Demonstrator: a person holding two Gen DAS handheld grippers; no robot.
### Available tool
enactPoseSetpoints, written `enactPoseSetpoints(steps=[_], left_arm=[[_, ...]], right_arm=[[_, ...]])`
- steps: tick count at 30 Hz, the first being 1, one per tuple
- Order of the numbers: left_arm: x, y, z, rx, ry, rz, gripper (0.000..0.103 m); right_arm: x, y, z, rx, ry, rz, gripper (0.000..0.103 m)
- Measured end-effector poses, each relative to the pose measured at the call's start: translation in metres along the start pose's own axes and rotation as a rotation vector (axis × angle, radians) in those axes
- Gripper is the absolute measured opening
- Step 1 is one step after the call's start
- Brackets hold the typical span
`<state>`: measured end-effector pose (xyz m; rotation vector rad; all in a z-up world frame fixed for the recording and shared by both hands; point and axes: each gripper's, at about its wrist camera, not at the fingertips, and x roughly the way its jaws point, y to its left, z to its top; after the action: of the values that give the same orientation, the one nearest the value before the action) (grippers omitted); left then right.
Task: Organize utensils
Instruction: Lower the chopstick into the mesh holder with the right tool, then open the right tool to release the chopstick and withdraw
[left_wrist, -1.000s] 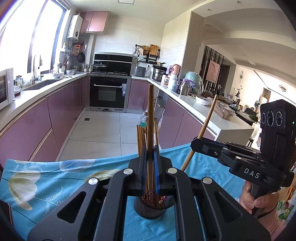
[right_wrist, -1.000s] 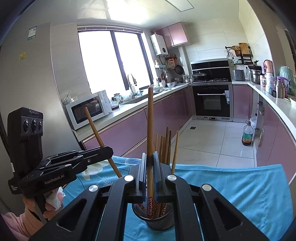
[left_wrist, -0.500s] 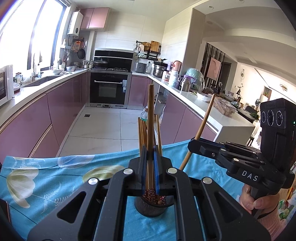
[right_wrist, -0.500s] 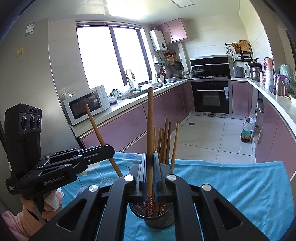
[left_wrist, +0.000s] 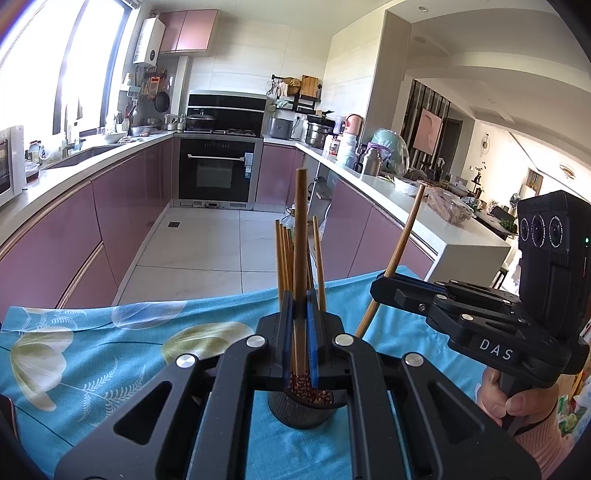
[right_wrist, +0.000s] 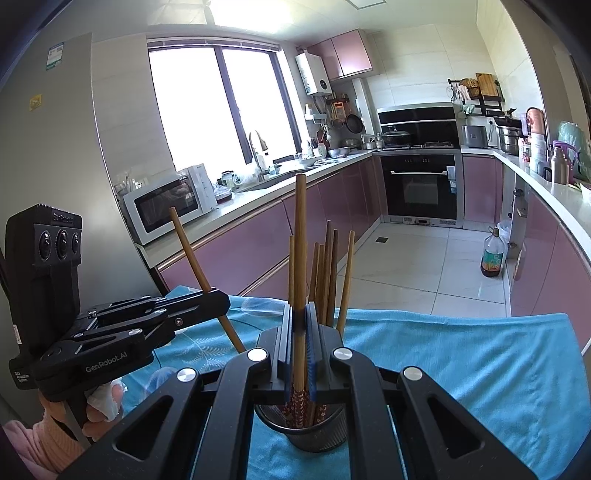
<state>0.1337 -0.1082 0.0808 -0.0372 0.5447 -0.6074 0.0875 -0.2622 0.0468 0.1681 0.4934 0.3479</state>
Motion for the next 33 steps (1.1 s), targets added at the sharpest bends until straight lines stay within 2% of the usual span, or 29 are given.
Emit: enactPoseSetpoints(steps=[33], left_arm=[[0.030,0.003,-0.014,0.016,0.061,0.011,0.007]], right_arm=[[0.023,-0.006,-0.007,0.002,0.061,-0.002,0.006]])
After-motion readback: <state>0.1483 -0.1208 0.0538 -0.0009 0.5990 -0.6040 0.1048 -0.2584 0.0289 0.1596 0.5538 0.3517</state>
